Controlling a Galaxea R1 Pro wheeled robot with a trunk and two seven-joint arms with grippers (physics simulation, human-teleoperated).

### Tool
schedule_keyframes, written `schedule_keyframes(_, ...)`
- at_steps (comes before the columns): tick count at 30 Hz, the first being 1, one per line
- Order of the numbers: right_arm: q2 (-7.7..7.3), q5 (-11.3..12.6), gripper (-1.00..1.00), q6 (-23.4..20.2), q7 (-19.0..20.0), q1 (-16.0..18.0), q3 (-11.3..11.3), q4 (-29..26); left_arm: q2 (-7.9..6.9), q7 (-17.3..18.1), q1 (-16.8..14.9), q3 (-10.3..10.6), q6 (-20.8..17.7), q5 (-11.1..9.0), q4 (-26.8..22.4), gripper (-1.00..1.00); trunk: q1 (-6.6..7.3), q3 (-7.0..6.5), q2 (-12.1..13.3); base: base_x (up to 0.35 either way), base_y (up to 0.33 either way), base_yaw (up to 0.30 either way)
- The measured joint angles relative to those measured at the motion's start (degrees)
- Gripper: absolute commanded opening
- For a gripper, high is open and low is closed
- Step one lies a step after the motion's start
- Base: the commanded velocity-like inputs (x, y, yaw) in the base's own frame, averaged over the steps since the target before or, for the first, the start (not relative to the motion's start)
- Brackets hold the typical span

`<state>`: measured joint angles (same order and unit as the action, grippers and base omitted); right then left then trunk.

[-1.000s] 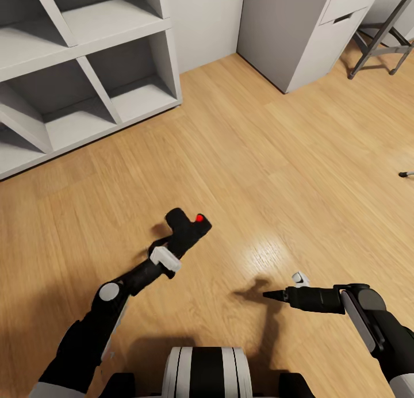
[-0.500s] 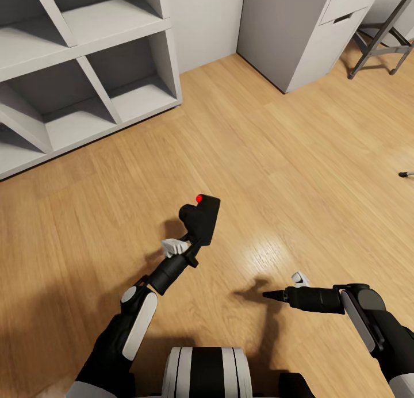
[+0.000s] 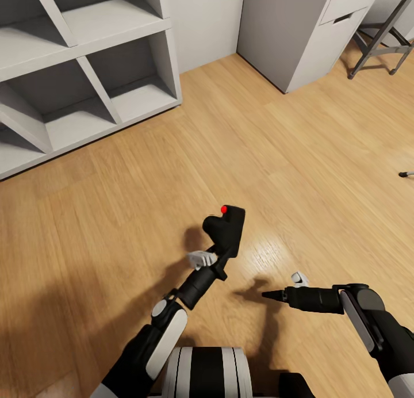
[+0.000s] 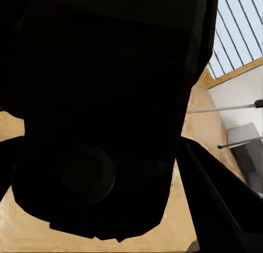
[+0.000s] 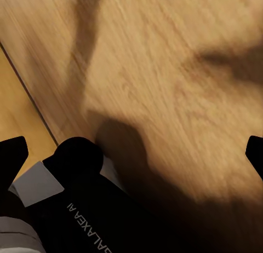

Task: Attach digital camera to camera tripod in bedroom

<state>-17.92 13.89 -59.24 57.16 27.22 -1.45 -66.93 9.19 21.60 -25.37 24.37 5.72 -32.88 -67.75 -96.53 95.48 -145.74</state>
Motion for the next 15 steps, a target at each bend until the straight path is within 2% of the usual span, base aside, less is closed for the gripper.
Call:
schedule_keyframes(1,0.03,0.0,1.00,0.0,0.0,0.0,0.0,0.0,0.06,-2.5,0.0,0.9,0.0,0.1,0.0,-1.00,0.00,0.00,0.0,0.000,0.000,0.000)
schedule_keyframes(2,0.08,0.0,1.00,0.0,0.0,0.0,0.0,0.0,0.11,-8.6,0.0,2.2,-0.6,0.2,-0.2,-1.00,0.00,0.00,0.0,0.000,0.000,0.000)
schedule_keyframes(6,0.13,0.0,1.00,0.0,0.0,0.0,0.0,0.0,0.39,-24.3,0.0,3.9,-3.7,0.3,-2.2,-1.00,0.00,0.00,0.0,0.000,0.000,0.000)
schedule_keyframes(7,0.14,0.0,1.00,0.0,0.1,0.0,0.0,0.0,0.47,-32.7,0.0,4.6,-5.1,0.3,-4.0,-1.00,0.00,0.00,0.0,0.000,0.000,0.000)
schedule_keyframes(10,0.14,0.0,1.00,0.0,0.1,0.0,0.0,0.0,0.57,-44.2,0.0,6.9,-6.7,0.2,-7.3,-1.00,0.00,-0.01,0.0,0.000,0.000,0.000)
schedule_keyframes(11,0.11,0.0,1.00,-0.1,0.1,0.0,0.0,0.0,0.61,-50.2,0.0,8.9,-7.4,0.0,-9.2,-1.00,0.00,-0.01,0.0,0.000,0.000,0.000)
schedule_keyframes(13,0.10,0.0,1.00,-0.1,0.2,0.0,0.0,0.0,0.63,-55.3,0.0,11.2,-7.9,-0.1,-10.7,-1.00,0.00,-0.01,0.0,0.000,0.000,0.000)
schedule_keyframes(14,0.09,0.0,1.00,-0.1,0.2,0.0,0.0,0.0,0.64,-59.2,0.0,13.5,-8.2,-0.2,-11.8,-1.00,0.00,-0.01,0.0,0.000,0.000,0.000)
schedule_keyframes(15,0.13,-0.1,1.00,-0.1,0.2,0.0,0.0,0.0,0.70,-64.6,0.0,17.0,-8.4,-0.3,-13.0,-1.00,0.00,0.00,0.0,0.000,0.000,0.000)
